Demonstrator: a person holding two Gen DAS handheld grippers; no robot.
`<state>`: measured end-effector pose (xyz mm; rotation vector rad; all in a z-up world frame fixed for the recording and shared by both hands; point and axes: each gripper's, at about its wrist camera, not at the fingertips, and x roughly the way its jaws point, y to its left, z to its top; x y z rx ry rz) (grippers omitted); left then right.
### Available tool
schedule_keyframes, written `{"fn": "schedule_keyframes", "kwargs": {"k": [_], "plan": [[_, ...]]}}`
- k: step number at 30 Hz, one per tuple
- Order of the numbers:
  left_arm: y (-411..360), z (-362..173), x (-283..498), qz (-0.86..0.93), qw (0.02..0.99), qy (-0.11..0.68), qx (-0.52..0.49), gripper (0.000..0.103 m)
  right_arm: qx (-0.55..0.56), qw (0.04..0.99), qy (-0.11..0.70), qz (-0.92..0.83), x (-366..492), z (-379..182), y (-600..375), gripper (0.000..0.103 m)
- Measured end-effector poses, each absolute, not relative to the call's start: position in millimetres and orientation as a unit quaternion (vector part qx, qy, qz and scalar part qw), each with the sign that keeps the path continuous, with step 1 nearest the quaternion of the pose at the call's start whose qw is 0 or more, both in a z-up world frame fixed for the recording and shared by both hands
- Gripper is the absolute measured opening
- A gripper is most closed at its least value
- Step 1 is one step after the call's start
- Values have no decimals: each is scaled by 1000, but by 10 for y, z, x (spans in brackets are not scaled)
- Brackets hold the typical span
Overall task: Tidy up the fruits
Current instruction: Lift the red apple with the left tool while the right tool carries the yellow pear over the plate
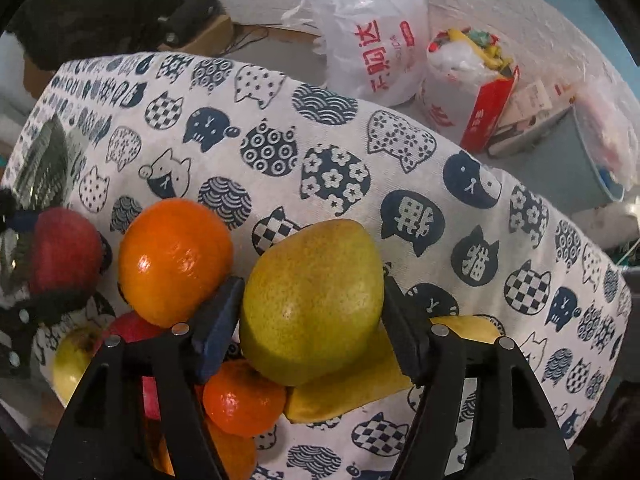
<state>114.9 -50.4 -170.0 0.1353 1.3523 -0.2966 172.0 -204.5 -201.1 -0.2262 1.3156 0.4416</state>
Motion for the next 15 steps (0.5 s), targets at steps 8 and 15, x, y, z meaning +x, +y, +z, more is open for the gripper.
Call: {"fn": "schedule_keyframes", "kwargs": {"k": [8,15], "plan": [[-500,-1483,1071,-141,785,599,67,73,-128,784,577,190,1574,-1766,-2011,68],[-428,-1260,954,-140,798,582,64,73,-119,802,551,197,1457,-1400,-1985,68]]}}
